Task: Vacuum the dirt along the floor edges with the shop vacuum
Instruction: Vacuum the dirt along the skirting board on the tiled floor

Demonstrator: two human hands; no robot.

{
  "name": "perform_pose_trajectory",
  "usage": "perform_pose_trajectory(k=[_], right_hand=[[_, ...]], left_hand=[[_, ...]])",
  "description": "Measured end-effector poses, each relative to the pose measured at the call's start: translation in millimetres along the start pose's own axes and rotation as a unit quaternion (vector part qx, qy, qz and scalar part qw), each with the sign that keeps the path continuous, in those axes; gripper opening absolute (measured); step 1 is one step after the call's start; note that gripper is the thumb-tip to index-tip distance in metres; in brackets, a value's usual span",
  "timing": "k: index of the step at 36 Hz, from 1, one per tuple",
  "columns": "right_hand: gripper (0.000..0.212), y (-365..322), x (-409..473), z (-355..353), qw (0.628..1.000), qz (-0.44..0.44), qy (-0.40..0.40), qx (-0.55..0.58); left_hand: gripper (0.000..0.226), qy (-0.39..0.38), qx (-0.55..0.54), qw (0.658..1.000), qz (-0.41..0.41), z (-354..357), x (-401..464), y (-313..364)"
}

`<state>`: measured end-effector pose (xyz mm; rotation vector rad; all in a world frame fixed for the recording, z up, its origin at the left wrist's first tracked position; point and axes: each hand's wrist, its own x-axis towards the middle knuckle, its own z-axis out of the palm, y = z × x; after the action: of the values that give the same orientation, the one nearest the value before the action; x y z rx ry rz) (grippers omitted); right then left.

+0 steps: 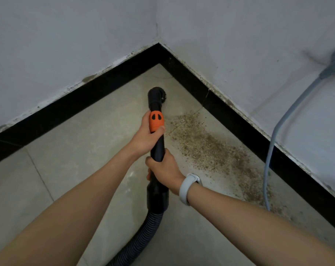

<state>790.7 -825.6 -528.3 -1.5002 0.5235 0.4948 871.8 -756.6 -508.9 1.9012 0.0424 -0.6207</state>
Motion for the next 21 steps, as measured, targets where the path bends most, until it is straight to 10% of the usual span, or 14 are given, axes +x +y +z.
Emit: perform_pose_trajectory(k=[21], right_hand=[[0.034, -220, -240, -69, 0.987, 0.034, 0.057, -0.145]], left_hand=[[0.035, 0.073, 0.020, 0.957, -0.279, -63, -268, 206]])
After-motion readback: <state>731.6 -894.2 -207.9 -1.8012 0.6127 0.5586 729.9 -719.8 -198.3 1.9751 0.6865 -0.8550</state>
